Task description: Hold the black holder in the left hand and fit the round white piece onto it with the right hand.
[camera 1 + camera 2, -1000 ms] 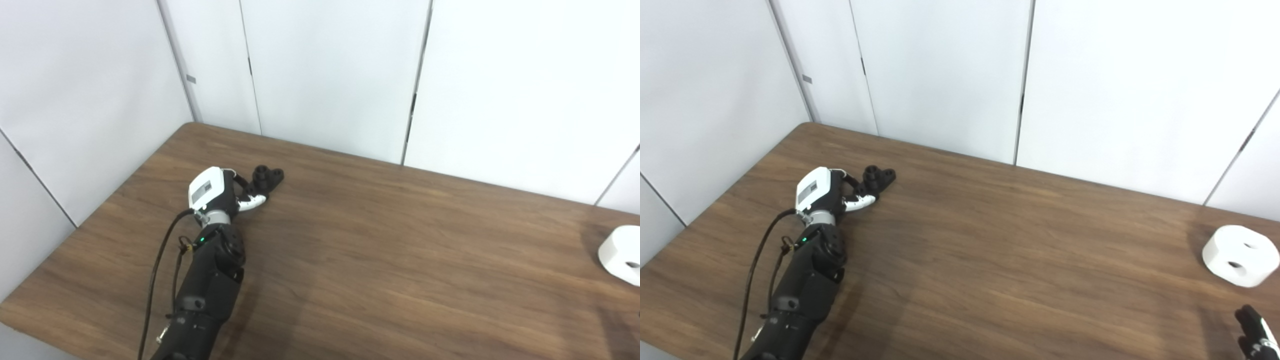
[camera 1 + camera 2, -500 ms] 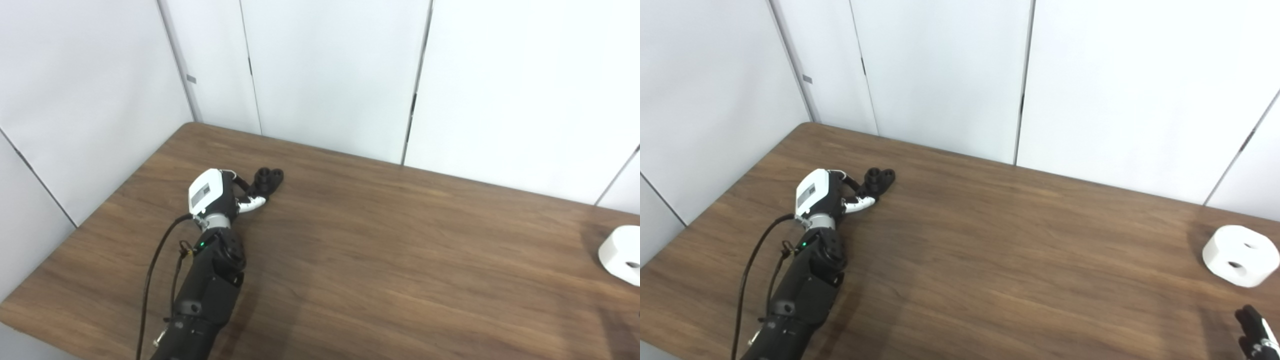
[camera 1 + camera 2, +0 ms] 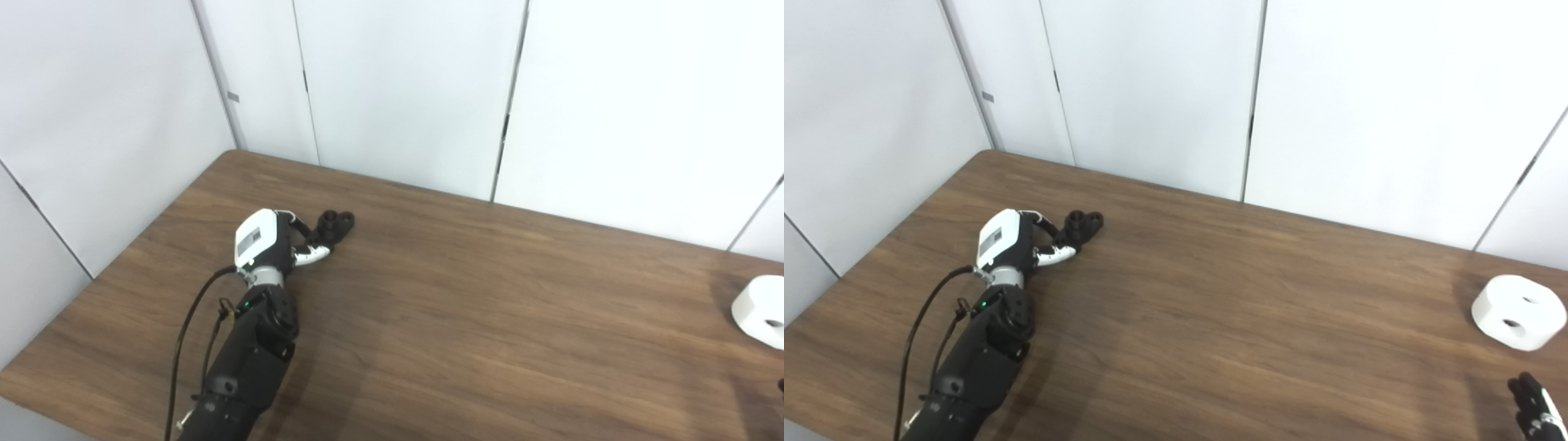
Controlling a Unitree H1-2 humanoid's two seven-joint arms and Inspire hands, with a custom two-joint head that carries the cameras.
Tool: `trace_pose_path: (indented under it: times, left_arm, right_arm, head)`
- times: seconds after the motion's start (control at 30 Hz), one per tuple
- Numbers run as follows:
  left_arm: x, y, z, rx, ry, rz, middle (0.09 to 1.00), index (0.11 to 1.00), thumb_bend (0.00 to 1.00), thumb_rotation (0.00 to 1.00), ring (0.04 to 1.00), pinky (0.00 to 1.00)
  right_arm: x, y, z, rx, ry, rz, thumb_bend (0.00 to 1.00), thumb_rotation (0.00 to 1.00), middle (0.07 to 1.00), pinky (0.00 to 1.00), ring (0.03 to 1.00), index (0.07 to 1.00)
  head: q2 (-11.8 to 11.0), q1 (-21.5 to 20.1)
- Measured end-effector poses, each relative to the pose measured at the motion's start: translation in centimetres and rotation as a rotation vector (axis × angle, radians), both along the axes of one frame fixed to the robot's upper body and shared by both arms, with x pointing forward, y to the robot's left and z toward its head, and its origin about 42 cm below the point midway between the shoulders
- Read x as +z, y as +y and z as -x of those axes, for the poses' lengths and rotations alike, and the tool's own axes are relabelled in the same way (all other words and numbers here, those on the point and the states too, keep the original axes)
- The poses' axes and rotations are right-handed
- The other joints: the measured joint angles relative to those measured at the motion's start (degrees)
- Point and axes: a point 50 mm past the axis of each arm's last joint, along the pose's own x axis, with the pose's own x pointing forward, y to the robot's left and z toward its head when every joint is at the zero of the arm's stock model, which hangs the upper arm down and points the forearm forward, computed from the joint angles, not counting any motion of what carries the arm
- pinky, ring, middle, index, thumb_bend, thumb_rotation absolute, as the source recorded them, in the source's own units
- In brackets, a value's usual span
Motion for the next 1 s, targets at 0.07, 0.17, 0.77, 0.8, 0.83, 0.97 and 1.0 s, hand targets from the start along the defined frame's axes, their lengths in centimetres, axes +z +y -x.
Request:
trace_pose_path:
  times: [0.07,0.17,0.77,0.8,0.83,0.97,1.0]
  left_arm:
    - [0.2,-0.6,0.7,-0.039,0.002,-0.006,0.795,0.488,0.52,0.05,0.892,0.98]
    - [0.1,-1.8,1.9,-0.104,0.013,-0.012,0.809,0.487,0.52,0.05,0.906,1.0]
    - [0.9,-7.3,8.8,-0.434,0.063,-0.047,0.837,0.487,0.52,0.05,0.935,1.0]
    - [0.9,-7.7,9.2,-0.454,0.058,-0.05,0.836,0.487,0.52,0.05,0.934,1.0]
    - [0.8,-8.1,9.6,-0.476,0.057,-0.055,0.834,0.487,0.52,0.05,0.934,1.0]
    - [0.6,-9.8,10.9,-0.554,0.044,-0.091,0.839,0.487,0.52,0.05,0.942,1.0]
    - [0.6,-10.2,11.3,-0.572,0.042,-0.095,0.844,0.487,0.52,0.05,0.948,1.0]
  right_arm:
    - [0.0,0.0,0.0,-0.003,0.001,0.003,0.58,1.0,0.929,1.0,0.962,0.937]
    - [0.0,0.1,0.0,-0.008,0.005,0.009,0.6,1.0,0.932,1.0,0.964,0.937]
    - [0.0,1.0,0.3,-0.008,0.017,0.034,0.58,1.0,0.913,1.0,0.939,0.931]
    - [0.0,1.0,0.3,-0.008,0.019,0.035,0.57,1.0,0.912,1.0,0.938,0.931]
    - [0.0,1.1,0.3,-0.008,0.02,0.038,0.56,1.0,0.911,1.0,0.936,0.931]
    - [0.0,1.4,0.3,-0.006,0.019,0.038,0.55,1.0,0.91,1.0,0.931,0.932]
    - [0.0,1.4,0.3,-0.005,0.019,0.039,0.56,1.0,0.912,1.0,0.934,0.934]
  head:
    - [0.1,-0.3]
    - [0.3,-0.5]
    - [1.3,-3.3]
    - [1.4,-3.5]
    - [1.5,-3.8]
    - [2.0,-5.0]
    - [2.1,-5.3]
